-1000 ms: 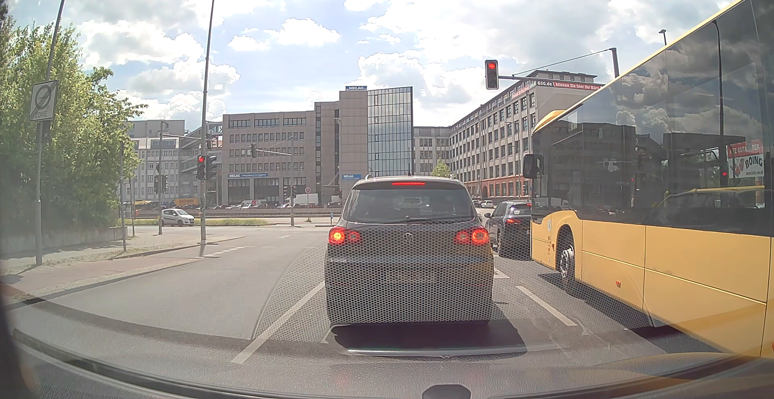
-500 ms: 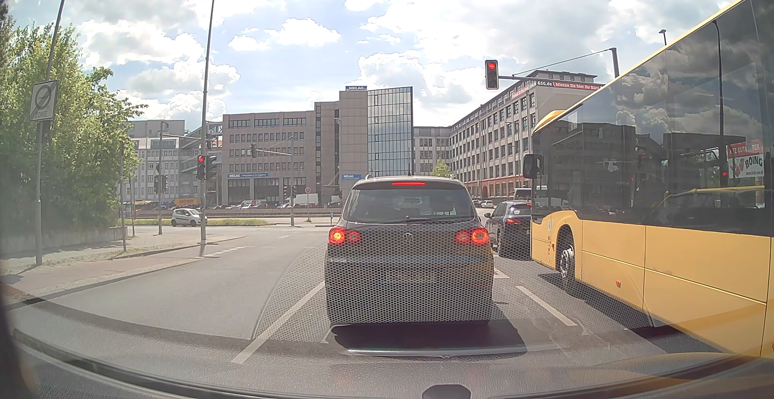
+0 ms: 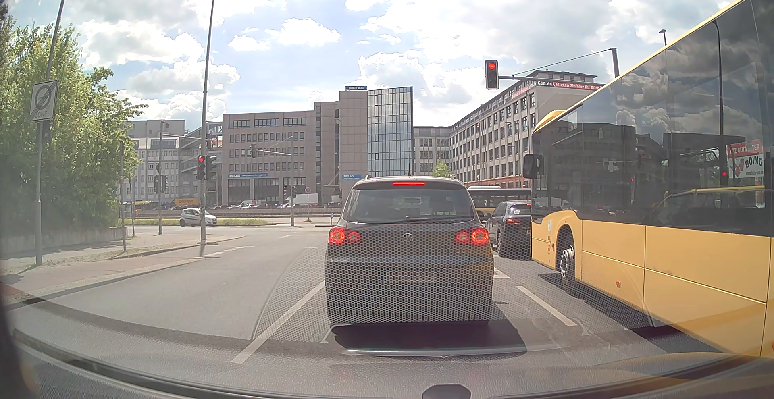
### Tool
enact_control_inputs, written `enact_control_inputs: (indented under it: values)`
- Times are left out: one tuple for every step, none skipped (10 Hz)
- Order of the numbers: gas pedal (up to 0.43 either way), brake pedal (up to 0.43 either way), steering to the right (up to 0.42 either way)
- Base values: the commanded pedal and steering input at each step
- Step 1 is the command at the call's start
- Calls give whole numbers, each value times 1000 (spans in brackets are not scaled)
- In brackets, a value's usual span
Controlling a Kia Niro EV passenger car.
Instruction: Follow the waypoints while adhering to traffic rules and regulations
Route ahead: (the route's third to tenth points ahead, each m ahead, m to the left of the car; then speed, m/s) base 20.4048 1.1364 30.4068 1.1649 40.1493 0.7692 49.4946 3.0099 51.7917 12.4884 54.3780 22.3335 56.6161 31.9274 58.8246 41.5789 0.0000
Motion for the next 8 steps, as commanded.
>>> enact_control_inputs:
  values:
    - [0, 384, -1]
    - [0, 384, -1]
    - [0, 384, -1]
    - [0, 384, -1]
    - [0, 384, -1]
    - [0, 384, -1]
    - [0, 384, -1]
    - [0, 384, -1]
